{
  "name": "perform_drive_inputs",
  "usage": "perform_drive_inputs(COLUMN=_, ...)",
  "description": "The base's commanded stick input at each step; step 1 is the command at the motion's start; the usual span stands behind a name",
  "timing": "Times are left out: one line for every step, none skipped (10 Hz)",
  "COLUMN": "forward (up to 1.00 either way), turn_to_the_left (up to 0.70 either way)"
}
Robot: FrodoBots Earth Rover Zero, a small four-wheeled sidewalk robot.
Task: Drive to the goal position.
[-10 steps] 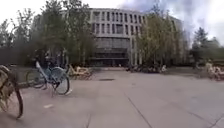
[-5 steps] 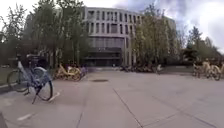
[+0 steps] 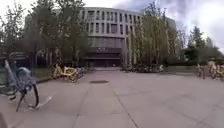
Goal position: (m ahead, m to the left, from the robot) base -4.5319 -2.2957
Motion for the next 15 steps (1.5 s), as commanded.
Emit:
perform_drive_inputs(forward=0.70, turn_to_the_left=0.35)
perform_drive_inputs(forward=0.70, turn_to_the_left=0.35)
perform_drive_inputs(forward=0.70, turn_to_the_left=0.35)
perform_drive_inputs(forward=0.70, turn_to_the_left=0.35)
perform_drive_inputs(forward=0.70, turn_to_the_left=0.16)
perform_drive_inputs(forward=0.70, turn_to_the_left=0.00)
perform_drive_inputs(forward=0.70, turn_to_the_left=0.00)
perform_drive_inputs(forward=0.70, turn_to_the_left=-0.35)
perform_drive_inputs(forward=0.70, turn_to_the_left=-0.35)
perform_drive_inputs(forward=0.70, turn_to_the_left=-0.35)
perform_drive_inputs(forward=0.70, turn_to_the_left=-0.35)
perform_drive_inputs(forward=0.70, turn_to_the_left=-0.35)
perform_drive_inputs(forward=0.70, turn_to_the_left=-0.35)
perform_drive_inputs(forward=0.70, turn_to_the_left=-0.35)
perform_drive_inputs(forward=0.70, turn_to_the_left=-0.35)
